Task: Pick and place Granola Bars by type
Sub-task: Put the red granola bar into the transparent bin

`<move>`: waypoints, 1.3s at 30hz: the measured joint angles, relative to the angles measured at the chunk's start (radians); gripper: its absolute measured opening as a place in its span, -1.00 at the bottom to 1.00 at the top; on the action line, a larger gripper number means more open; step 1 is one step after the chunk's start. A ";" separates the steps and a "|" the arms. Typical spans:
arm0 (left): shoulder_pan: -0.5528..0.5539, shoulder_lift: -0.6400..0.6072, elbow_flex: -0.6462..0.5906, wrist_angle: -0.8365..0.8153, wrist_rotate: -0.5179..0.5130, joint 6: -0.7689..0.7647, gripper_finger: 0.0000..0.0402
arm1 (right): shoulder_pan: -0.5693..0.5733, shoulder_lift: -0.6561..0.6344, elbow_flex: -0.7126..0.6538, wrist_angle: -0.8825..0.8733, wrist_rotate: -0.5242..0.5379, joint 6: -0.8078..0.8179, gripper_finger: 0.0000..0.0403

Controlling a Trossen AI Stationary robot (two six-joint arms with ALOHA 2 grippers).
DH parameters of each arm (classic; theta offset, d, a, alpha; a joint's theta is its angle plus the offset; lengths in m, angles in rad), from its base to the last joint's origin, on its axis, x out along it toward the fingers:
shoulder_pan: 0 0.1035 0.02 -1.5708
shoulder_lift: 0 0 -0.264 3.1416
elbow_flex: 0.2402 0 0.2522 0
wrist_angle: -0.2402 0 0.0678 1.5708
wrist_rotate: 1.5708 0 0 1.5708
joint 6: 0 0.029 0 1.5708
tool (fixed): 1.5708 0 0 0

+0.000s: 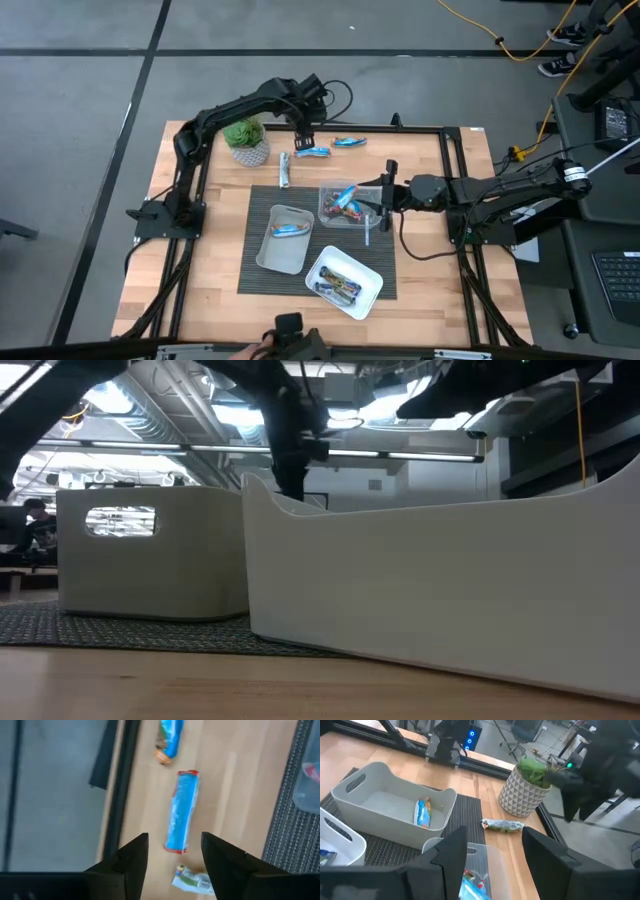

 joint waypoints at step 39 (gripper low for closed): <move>0.051 0.265 -0.073 0.056 0.084 0.141 0.28 | 0.000 0.000 0.000 0.014 0.000 -0.005 -0.05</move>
